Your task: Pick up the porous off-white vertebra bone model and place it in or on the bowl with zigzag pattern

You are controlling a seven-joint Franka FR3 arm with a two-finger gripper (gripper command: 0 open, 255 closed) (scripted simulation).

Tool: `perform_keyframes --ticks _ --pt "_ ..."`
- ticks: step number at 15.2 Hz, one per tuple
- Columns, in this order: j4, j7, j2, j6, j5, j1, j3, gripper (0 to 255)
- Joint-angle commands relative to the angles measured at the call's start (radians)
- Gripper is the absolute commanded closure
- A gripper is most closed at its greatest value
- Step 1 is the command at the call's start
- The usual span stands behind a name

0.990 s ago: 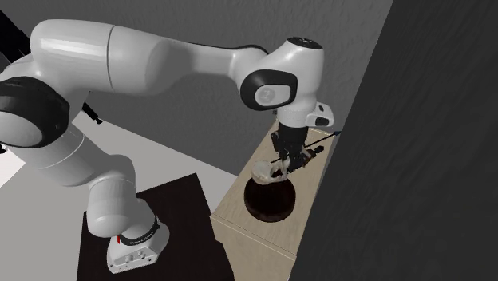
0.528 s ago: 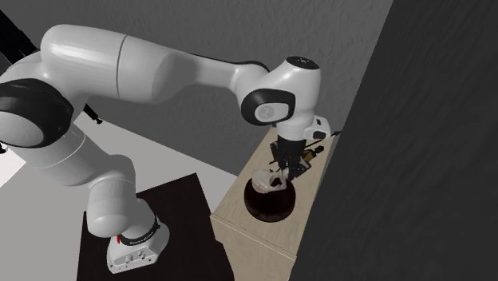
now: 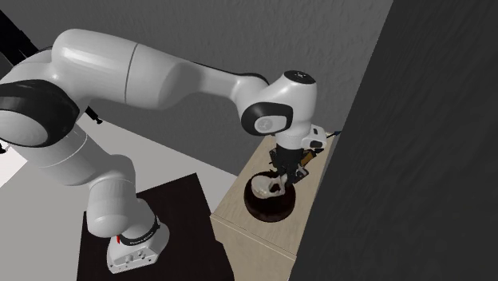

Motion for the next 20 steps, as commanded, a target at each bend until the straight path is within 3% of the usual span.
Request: perform_keyframes --ticks 1,5,6,11,15,20 --pt "-0.001 0.000 0.000 0.002 0.000 0.000 0.000 255" --pt "-0.001 0.000 0.000 0.002 0.000 0.000 0.000 255" --pt "-0.001 0.000 0.000 0.002 0.000 0.000 0.000 0" --pt "-0.001 0.000 0.000 0.002 0.000 0.000 0.000 0" --pt "0.099 0.002 -0.027 -0.126 0.000 0.004 0.008 0" --pt "0.099 0.002 -0.027 -0.126 0.000 0.004 0.008 0"
